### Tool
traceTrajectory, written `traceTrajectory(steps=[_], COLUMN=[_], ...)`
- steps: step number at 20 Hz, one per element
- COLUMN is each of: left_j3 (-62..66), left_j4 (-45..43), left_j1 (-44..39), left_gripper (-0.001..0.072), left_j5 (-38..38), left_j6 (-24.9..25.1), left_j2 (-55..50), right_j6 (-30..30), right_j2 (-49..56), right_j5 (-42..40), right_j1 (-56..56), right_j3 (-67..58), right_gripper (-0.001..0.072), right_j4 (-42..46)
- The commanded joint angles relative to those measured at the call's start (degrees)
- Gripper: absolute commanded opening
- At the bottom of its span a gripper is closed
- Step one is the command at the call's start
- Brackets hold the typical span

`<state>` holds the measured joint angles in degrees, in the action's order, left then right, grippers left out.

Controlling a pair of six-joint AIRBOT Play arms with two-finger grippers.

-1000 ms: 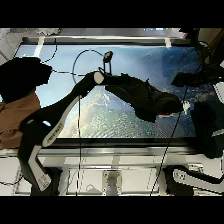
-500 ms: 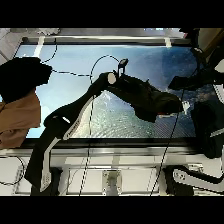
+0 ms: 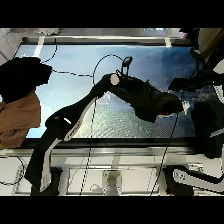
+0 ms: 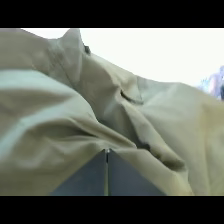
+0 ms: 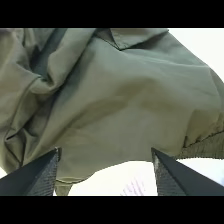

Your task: Fold the clothes and pants, and hang the long-sleeved shirts on hangers.

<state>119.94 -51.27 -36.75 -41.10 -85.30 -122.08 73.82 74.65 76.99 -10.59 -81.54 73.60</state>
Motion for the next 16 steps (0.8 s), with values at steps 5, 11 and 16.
traceTrajectory(steps=[5,11,16], left_j3=[0.02,0.02,0.02], left_j4=[5.95,5.88,5.81], left_j1=[-0.37,-4.28,-2.16], left_gripper=[0.0555,0.0321,0.0010], left_j5=[-3.48,-1.57,-2.69], left_j6=[0.70,1.97,4.76], left_j2=[-0.55,-2.03,-1.09], right_j6=[0.04,0.04,0.02], right_j2=[0.04,0.04,0.04], right_j5=[-1.70,-1.64,-0.31], right_j1=[0.02,0.02,0.02], right_j3=[0.02,0.02,0.02], right_gripper=[0.0619,0.0619,0.0618], right_j4=[-0.26,-0.35,0.11])
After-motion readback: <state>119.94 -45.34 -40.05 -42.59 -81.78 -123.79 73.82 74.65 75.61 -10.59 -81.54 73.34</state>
